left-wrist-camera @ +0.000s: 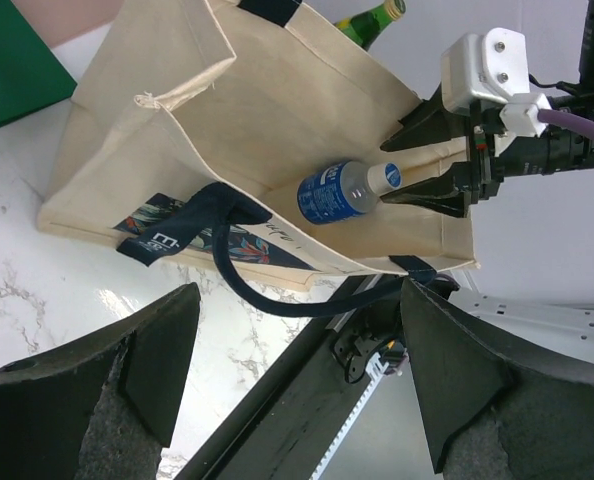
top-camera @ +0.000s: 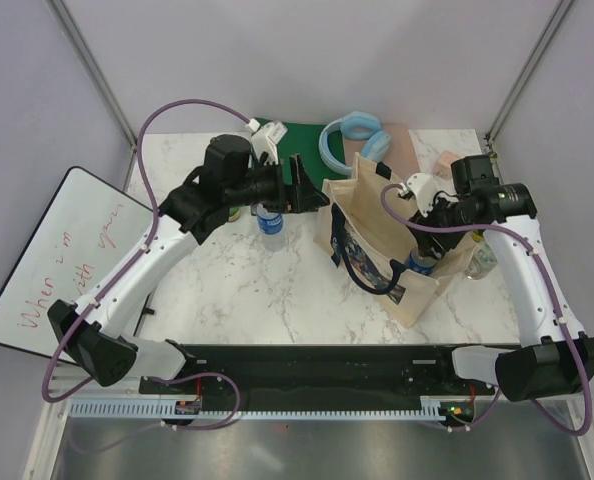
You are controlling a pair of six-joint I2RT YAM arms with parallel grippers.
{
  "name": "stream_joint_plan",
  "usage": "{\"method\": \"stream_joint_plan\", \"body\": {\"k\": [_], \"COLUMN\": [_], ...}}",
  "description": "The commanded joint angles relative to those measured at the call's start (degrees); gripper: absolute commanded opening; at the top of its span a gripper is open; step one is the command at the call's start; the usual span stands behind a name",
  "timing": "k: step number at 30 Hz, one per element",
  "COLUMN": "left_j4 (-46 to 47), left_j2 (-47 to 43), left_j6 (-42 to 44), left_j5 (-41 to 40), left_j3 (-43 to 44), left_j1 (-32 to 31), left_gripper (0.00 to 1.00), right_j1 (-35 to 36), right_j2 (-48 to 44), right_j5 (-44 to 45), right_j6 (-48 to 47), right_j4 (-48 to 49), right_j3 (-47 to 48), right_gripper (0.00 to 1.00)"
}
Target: Take the beverage out of the canvas bag
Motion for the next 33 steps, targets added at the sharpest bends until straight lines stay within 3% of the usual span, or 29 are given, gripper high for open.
{"method": "stream_joint_plan", "body": {"k": [1, 8, 10, 13, 17, 20, 33], "left_j4": [0.2, 0.5, 0.5, 0.4, 0.4, 0.4, 0.2], "left_j2": [0.6, 0.7, 0.6, 0.2, 0.0, -0.1, -3.6], "left_j6": [-1.6, -0.9, -0.7, -0.5, -0.6, -0.3, 3.4], "left_j5": [1.3, 1.1, 1.0, 0.7, 0.7, 0.7, -4.5], "left_j3": [0.1, -0.6, -0.9, -1.5, -2.1, -2.1, -2.2], "left_j1": [-0.6, -0.7, -0.6, -0.7, -0.6, -0.6, -0.6], "left_gripper": [0.87, 0.87, 0.88, 0.88, 0.87, 0.87, 0.87], "right_j1": [1.0, 1.8, 2.2, 2.5, 2.9, 2.9, 2.9], "right_j2": [0.0, -0.2, 0.0, -0.1, -0.8, -1.8, 1.0], "right_j5": [3.2, 3.3, 3.6, 3.8, 3.3, 2.6, -4.9], "right_j6": [1.9, 3.1, 3.3, 3.2, 2.9, 2.1, 5.8], "right_j4": [0.9, 2.5, 2.8, 2.9, 2.9, 2.9, 5.7], "right_j3": [-1.3, -4.2, -4.2, -3.9, -2.9, -0.6, 22.7], "right_gripper": [0.61, 0.59, 0.53, 0.41, 0.11, 0.01, 0.00]}}
